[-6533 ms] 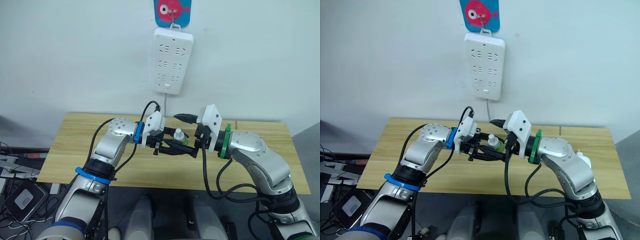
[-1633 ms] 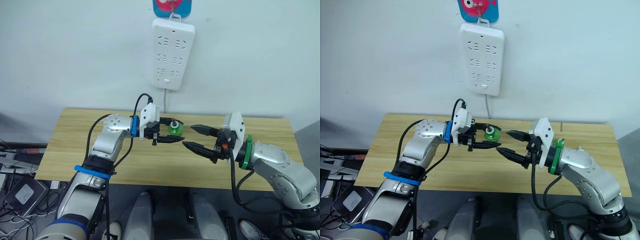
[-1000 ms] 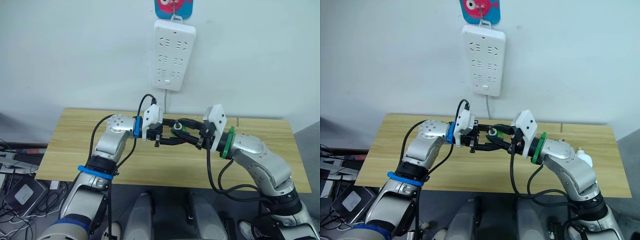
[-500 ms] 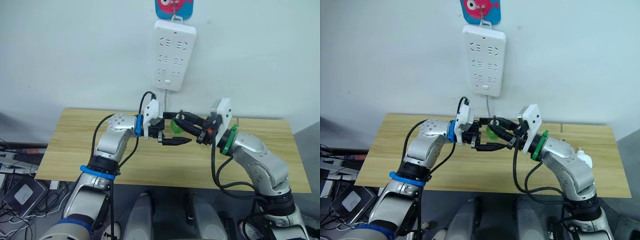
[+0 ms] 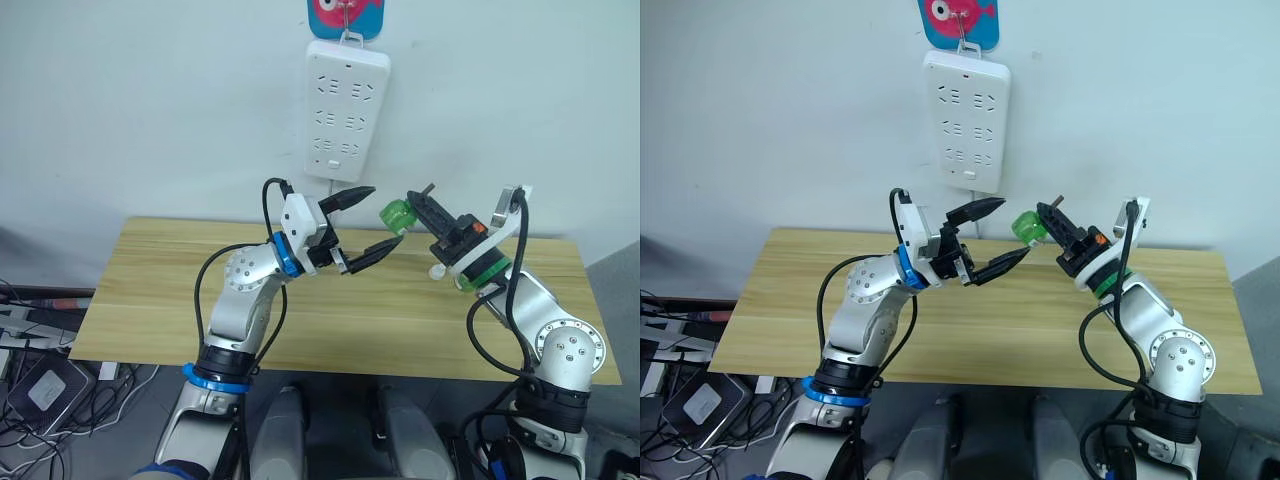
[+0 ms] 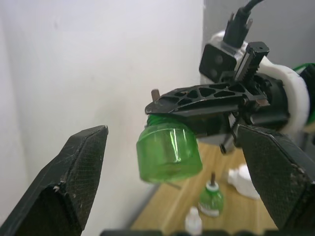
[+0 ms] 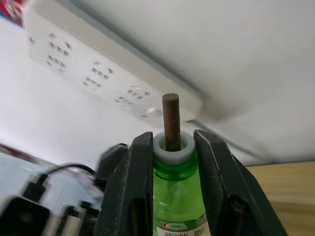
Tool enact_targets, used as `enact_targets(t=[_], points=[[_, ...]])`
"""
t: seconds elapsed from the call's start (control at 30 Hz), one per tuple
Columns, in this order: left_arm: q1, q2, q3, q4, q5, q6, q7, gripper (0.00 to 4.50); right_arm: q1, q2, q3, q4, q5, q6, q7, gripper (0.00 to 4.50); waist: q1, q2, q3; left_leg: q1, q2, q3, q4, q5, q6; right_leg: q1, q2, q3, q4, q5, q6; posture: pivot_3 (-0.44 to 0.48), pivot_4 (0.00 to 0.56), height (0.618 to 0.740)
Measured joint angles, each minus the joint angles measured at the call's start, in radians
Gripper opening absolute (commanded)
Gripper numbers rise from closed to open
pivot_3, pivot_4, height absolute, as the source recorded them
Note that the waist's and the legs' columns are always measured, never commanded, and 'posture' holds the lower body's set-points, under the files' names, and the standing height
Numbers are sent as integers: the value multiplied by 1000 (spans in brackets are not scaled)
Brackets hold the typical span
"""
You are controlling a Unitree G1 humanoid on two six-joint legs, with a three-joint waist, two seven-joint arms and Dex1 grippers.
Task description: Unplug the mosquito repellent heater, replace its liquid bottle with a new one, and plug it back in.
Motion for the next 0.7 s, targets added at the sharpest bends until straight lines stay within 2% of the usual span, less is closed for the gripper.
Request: enact_targets(t=[0.23, 0.7], points=[[21, -37, -11, -12, 23, -21, 102, 4500, -2, -39, 39, -4, 227, -76, -171, 864, 0, 0, 0, 0, 0, 0, 0, 0, 0, 0, 1, 0, 0, 0, 0, 34, 274, 740], [-6, -73, -44, 19, 31, -49, 157, 4500, 0, -134, 147, -24, 329, -161, -205, 864, 0, 0, 0, 0, 0, 0, 0, 0, 0, 0, 2, 0, 0, 0, 0, 23, 271, 740]])
